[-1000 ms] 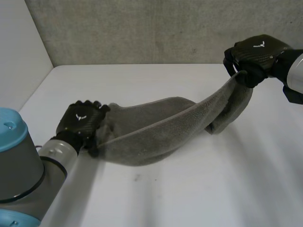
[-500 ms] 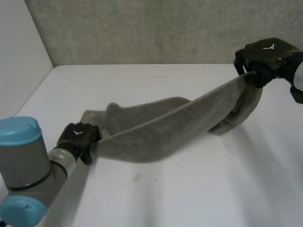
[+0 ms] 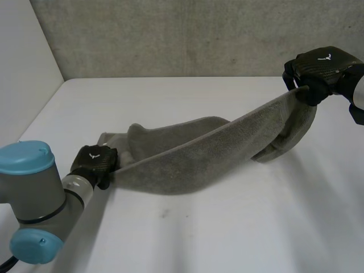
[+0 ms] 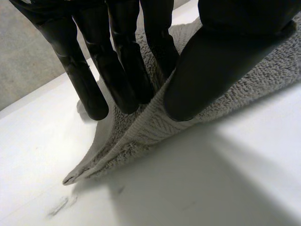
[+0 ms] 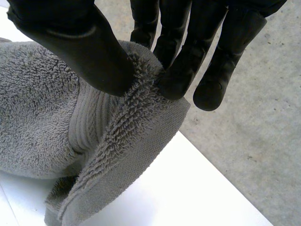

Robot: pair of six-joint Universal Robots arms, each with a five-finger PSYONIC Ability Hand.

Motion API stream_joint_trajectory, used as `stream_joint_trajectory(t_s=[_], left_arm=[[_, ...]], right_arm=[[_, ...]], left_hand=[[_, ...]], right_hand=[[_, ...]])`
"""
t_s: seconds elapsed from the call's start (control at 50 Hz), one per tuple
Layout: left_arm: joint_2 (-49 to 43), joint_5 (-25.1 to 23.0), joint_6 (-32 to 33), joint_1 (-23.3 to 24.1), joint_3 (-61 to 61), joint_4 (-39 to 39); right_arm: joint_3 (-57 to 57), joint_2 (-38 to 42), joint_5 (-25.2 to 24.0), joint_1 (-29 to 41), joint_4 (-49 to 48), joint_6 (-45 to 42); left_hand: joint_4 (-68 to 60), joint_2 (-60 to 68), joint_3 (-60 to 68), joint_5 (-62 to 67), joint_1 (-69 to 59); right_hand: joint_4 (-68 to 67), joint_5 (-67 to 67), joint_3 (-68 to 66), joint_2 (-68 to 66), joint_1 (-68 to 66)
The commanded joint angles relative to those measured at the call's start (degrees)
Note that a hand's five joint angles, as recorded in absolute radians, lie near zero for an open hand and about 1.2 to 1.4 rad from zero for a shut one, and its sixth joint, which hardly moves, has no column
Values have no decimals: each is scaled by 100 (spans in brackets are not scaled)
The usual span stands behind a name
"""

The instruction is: Fold the towel.

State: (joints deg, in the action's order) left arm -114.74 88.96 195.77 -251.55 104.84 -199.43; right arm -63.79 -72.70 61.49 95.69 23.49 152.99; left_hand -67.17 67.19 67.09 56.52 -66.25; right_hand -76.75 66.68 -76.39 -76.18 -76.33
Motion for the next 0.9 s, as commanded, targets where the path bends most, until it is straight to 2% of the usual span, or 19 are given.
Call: stream_joint_trajectory(t_s=[0.02, 0.12, 0.16, 0.18, 0.26, 0.28, 0.32, 0.34, 0.38, 0.4, 0.44, 0.56, 0.74, 0.78, 0.84, 0.88, 0.9], left_arm=[[109, -106, 5, 19, -33, 45], [628, -98, 40, -43, -42, 115], [1223, -89, 92, -104, -42, 220], [1226, -89, 93, -104, -42, 221], [2583, -89, 286, -359, -165, 588], [2588, -89, 286, -359, -165, 590], [3323, -89, 356, -272, -454, 1036], [3327, -89, 356, -271, -455, 1038], [3738, -89, 330, -184, -840, 1676], [3740, -89, 330, -183, -842, 1680], [3967, -63, 339, -166, -1096, 2196], [4118, -19, 365, -175, -1211, 2471], [4003, -63, 374, -254, -1194, 2462], [3637, -80, 383, -271, -1202, 2392], [3309, -71, 383, -262, -1246, 2304], [2671, -71, 400, -254, -1412, 2103], [2668, -71, 400, -254, -1413, 2101]], right_arm=[[-10, -33, 12, 11, 7, 20], [42, -77, 21, -7, 24, 3], [95, -130, 47, -59, 42, -50], [95, -130, 47, -59, 42, -50], [17, -752, 21, -244, 68, -59], [16, -754, 21, -244, 68, -59], [-54, -1165, -5, -305, 68, -33], [-54, -1167, -5, -306, 68, -33], [-133, -1578, -40, -306, 68, -41], [-133, -1580, -41, -306, 68, -41], [-151, -2018, -49, -314, 86, -59], [-116, -2450, -67, -647, 112, -190], [-107, -2301, -84, -736, 429, -630], [-90, -1724, -50, -693, 568, -892], [-28, -1378, -5, -675, 639, -1017], [269, -757, 82, -648, 692, -1201], [271, -754, 83, -648, 692, -1202]], left_hand=[[-1283, 1281, 1291, 1348, -1375], [-1283, 1281, 1291, 1348, -1375], [-1283, 1281, 1291, 1348, -1375], [-1283, 1281, 1291, 1348, -1375], [-1283, 1281, 1291, 1348, -1375], [-1283, 1281, 1291, 1348, -1375], [-1283, 1281, 1291, 1348, -1375], [-1283, 1281, 1291, 1348, -1375], [-1283, 1281, 1291, 1348, -1375], [-1283, 1281, 1291, 1348, -1375], [-1283, 1281, 1291, 1348, -1375], [-1283, 1281, 1291, 1348, -1375], [-1283, 1281, 1291, 1348, -1375], [-1283, 1281, 1291, 1348, -1375], [-1283, 1281, 1291, 1348, -1375], [-1283, 1281, 1291, 1348, -1375], [-1283, 1281, 1291, 1348, -1375]], right_hand=[[-325, 332, -361, -382, -367], [-325, 332, -361, -382, -367], [-325, 332, -361, -382, -367], [-325, 332, -361, -382, -367], [-325, 332, -361, -382, -367], [-325, 332, -361, -382, -367], [-325, 332, -361, -382, -367], [-325, 332, -361, -382, -367], [-325, 332, -361, -382, -367], [-325, 332, -361, -382, -367], [-325, 332, -361, -382, -367], [-325, 332, -361, -382, -367], [-325, 332, -361, -382, -367], [-325, 332, -361, -382, -367], [-325, 332, -361, -382, -367], [-325, 332, -361, -382, -367], [-325, 332, -361, -382, -367]])
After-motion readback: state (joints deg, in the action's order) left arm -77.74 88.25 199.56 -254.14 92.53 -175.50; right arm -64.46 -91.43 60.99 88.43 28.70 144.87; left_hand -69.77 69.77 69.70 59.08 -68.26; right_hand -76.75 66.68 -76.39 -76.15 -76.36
